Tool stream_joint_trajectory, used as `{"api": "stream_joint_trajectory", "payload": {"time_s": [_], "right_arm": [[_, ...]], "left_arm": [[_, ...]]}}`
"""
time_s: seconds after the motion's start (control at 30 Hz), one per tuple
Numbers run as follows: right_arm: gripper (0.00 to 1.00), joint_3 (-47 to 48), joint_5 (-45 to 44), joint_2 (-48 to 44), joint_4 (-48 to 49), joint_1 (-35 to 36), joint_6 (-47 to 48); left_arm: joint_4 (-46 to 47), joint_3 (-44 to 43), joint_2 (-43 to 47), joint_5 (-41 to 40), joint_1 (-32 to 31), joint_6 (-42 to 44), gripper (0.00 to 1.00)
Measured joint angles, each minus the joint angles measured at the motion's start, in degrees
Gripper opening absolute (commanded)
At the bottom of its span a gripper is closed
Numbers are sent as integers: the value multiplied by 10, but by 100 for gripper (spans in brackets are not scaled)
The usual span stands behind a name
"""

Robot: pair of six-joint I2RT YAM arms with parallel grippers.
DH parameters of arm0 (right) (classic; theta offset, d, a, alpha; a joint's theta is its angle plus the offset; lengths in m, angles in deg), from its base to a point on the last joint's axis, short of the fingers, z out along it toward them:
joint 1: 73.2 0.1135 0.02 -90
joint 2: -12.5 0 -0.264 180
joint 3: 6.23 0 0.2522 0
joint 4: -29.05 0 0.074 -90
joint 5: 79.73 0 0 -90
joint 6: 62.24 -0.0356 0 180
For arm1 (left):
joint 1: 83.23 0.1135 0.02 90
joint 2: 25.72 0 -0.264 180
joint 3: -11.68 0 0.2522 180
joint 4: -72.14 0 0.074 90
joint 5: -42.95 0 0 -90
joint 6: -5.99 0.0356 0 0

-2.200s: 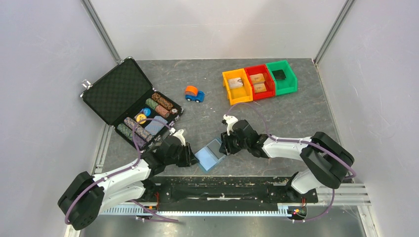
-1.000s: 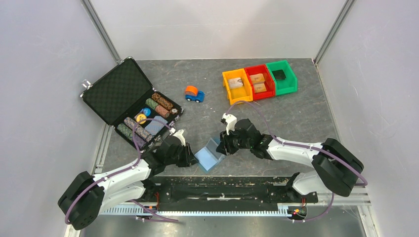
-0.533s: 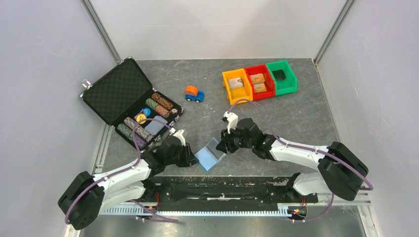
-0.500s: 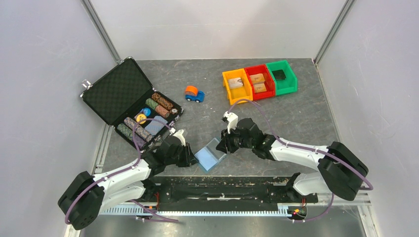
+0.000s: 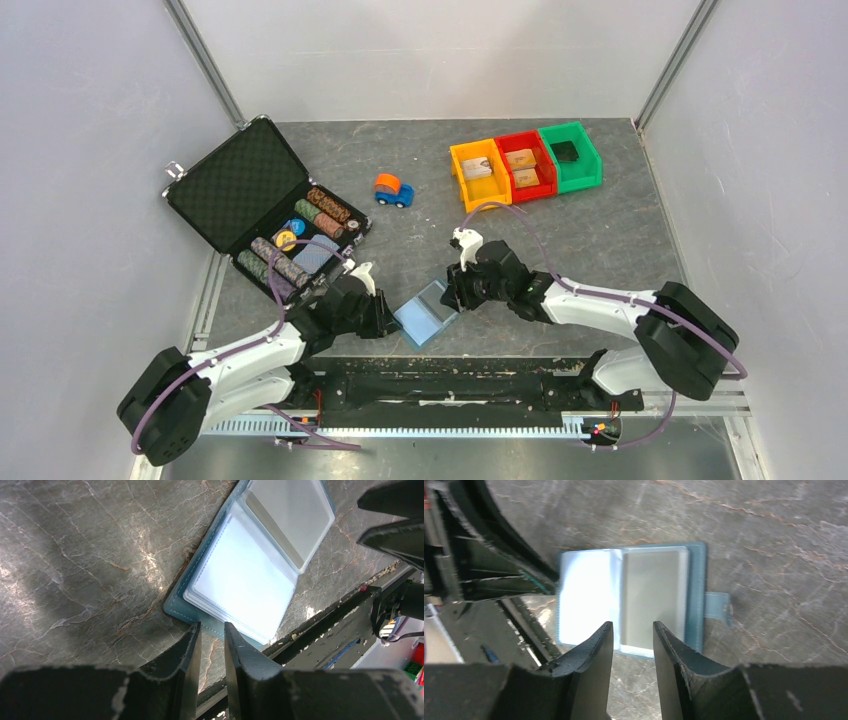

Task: Take the credit cards out of the card holder
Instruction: Remove the credit card from the card holder.

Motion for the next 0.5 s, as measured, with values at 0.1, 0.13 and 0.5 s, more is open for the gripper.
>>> {"api": "stream_joint_trajectory", "payload": {"time_s": [0.1,0.13,0.5], "right_arm": [[39,2,-24,14,-13,-5,7],[39,2,-28,18,-16,-7,9],[41,2,-31,58,-21,-15,15]], "left_arm": [[0,0,0,0,0,0,30],[0,0,0,0,0,0,30],[0,0,6,0,0,0,30]]}}
